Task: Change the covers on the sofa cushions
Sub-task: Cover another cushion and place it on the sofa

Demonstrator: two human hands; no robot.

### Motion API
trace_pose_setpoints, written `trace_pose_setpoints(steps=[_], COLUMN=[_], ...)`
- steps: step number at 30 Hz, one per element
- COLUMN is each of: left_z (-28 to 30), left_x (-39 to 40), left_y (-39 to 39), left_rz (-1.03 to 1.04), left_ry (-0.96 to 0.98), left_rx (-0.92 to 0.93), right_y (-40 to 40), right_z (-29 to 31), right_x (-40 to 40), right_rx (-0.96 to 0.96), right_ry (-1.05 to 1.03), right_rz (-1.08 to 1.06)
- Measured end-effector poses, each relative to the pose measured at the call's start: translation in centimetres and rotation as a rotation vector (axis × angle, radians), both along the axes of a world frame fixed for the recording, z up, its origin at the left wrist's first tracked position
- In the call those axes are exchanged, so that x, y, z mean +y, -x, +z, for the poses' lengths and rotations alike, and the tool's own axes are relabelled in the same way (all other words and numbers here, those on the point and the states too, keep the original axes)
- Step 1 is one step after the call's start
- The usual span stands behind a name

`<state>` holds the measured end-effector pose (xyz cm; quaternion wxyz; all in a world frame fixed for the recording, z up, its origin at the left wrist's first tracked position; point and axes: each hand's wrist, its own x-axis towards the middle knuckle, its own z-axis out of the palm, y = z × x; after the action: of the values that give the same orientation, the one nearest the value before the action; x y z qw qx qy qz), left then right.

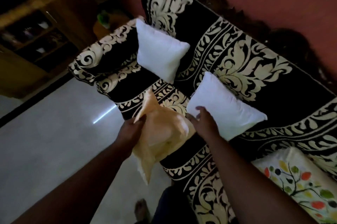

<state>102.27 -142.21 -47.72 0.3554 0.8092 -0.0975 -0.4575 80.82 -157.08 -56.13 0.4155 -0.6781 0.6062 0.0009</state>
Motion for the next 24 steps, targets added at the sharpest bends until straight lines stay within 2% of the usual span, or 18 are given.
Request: trace_pose_setpoints(steps=[5, 10, 12, 18, 24], left_z=[-5.4, -8.4, -9.0, -9.8, -6.8], left_x=[-6.1, -9.3, -9.8, -9.2, -6.8], left_y=[1.0, 1.6, 1.6, 0.6, -1.1], left_rz=[0.039, 0.067, 0.068, 0.102, 0.125], left_ry=[-0.041, -0.044, -0.051, -0.063, -0.001], left_rx=[0.114, 0.134, 0.138, 0.099, 0.071], right_y=[1.4, 3.8, 3.7, 3.2, 2.3], right_z=[-6.2, -10.9, -11.8, -12.1, -5.9], right_x=[-11.1, -15.7, -15.7, -14.5, -10.3], right_rx=[0.371, 0.544, 0.584, 0.450, 0.159], right_ry=[0.227, 0.075, 0.093, 0.120, 0.164], right_rz=[0.054, -0.035, -0.021, 0.042, -0.174])
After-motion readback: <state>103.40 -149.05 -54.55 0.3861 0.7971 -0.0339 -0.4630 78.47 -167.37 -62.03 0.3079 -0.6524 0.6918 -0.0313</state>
